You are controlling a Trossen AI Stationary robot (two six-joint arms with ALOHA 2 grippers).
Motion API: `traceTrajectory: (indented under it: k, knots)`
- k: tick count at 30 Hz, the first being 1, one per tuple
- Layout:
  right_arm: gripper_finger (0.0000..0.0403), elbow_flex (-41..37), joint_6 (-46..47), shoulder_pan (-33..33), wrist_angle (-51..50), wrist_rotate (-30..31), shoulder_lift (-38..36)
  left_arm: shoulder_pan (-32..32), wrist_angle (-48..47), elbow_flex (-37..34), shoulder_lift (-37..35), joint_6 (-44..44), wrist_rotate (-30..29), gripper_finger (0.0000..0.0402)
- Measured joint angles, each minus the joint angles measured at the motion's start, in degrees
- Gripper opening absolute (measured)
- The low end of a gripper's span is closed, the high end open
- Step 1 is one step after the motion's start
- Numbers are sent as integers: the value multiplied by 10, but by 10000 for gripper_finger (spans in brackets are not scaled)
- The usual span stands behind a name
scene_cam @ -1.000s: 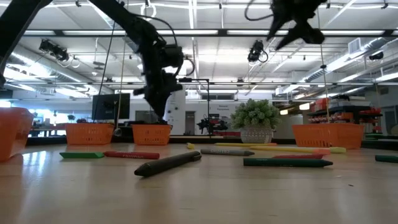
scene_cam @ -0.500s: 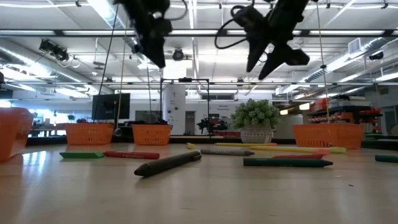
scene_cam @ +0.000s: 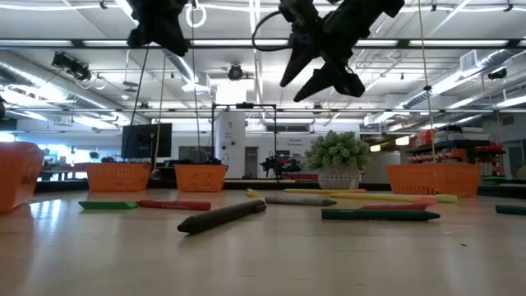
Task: Sort crayons/erasers/pens/pencils in bins
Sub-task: Put the black pen into the right orange bin
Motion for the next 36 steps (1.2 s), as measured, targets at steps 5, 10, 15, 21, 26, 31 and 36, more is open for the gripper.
traceTrajectory:
  k: [5, 10, 15, 21, 26, 31, 36]
  knots:
    - [161, 24, -40, 0, -7, -52, -5, -70, 14, -16, -20, -70, -24, 51]
    - [161, 28, 12, 7, -85, -101, -39, -128, 27, -19, -17, -89, -33, 48]
    - [161, 28, 85, 46, -151, -108, -52, -163, 83, -19, -15, -145, -62, 50]
    - [161, 27, 196, 92, -104, -94, -27, -177, 257, -19, -15, -137, -124, 46]
    - [161, 27, 312, 112, -88, -60, -15, -178, 394, -19, -15, -60, -106, 48]
    - [161, 27, 395, 136, -60, -2, 5, -178, 471, -19, -16, -36, -23, 49]
    - [161, 27, 473, 142, -14, 7, 61, -178, 481, -18, -16, -44, 97, 58]
